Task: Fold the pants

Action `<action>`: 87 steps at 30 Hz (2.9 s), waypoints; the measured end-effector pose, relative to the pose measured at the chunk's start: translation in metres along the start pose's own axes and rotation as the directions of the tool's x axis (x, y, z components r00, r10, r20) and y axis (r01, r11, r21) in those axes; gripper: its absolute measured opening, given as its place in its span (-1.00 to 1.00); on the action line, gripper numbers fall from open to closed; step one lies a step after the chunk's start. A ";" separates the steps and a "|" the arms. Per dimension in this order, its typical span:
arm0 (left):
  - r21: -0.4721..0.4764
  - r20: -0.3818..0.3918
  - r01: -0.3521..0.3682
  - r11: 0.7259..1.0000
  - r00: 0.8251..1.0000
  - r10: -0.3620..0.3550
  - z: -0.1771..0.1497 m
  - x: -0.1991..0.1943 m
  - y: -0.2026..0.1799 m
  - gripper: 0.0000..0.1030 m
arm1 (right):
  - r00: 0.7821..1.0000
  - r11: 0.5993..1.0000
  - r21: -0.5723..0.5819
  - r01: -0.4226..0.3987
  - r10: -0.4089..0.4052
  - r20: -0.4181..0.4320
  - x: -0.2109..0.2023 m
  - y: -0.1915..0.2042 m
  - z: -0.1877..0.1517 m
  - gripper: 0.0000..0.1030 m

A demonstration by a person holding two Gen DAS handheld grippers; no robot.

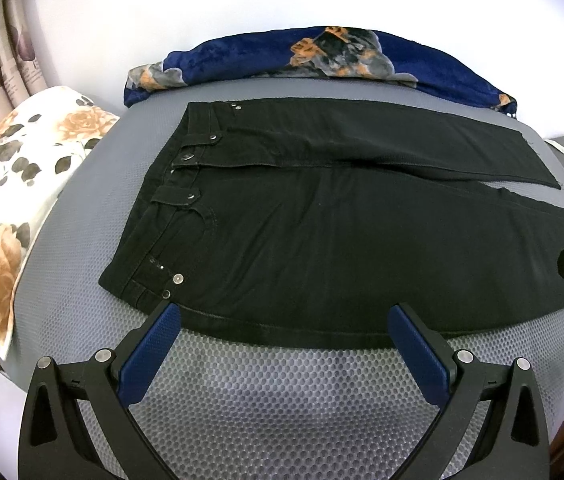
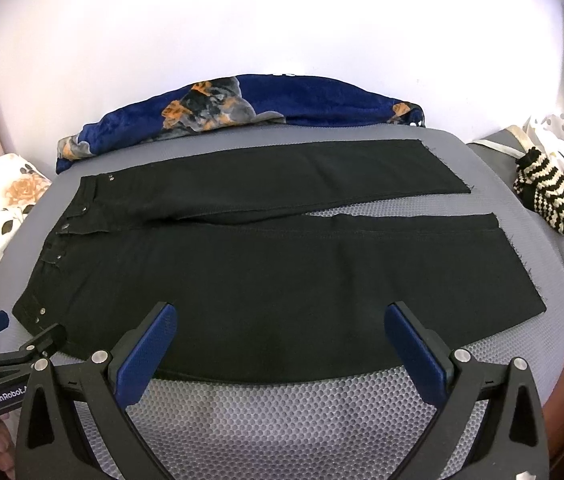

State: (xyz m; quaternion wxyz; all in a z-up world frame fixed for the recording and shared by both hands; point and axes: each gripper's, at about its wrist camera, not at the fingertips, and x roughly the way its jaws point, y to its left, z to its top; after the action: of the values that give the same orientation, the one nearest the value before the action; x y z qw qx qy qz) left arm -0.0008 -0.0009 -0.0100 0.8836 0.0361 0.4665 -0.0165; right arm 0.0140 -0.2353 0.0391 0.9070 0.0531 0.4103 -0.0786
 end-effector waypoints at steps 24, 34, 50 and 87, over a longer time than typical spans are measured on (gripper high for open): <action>-0.084 0.028 0.035 0.996 0.999 -0.032 0.028 0.010 0.034 0.99 | 1.000 1.000 0.004 -0.026 0.026 0.000 0.002 -0.005 0.020 1.00; -0.253 0.108 0.155 0.955 0.985 -0.131 0.115 0.041 0.131 0.72 | 0.977 0.974 0.093 -0.204 0.209 -0.045 0.030 -0.006 0.050 1.00; -0.444 0.037 0.485 0.753 0.850 -0.526 0.236 0.212 0.235 -0.21 | 0.966 0.956 0.240 -0.167 0.207 -0.153 0.112 -0.003 0.092 1.00; -0.472 0.002 0.665 0.579 0.657 -0.754 0.274 0.325 0.190 -0.47 | 0.942 0.962 0.075 -0.262 0.272 -0.198 0.222 0.056 0.152 1.00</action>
State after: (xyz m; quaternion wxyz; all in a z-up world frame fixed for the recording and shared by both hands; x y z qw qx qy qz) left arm 0.4203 0.1686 -0.1153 0.7348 -0.3500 0.5185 -0.2622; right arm 0.2803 -0.2262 -0.0261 0.8602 0.1376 0.4894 0.0413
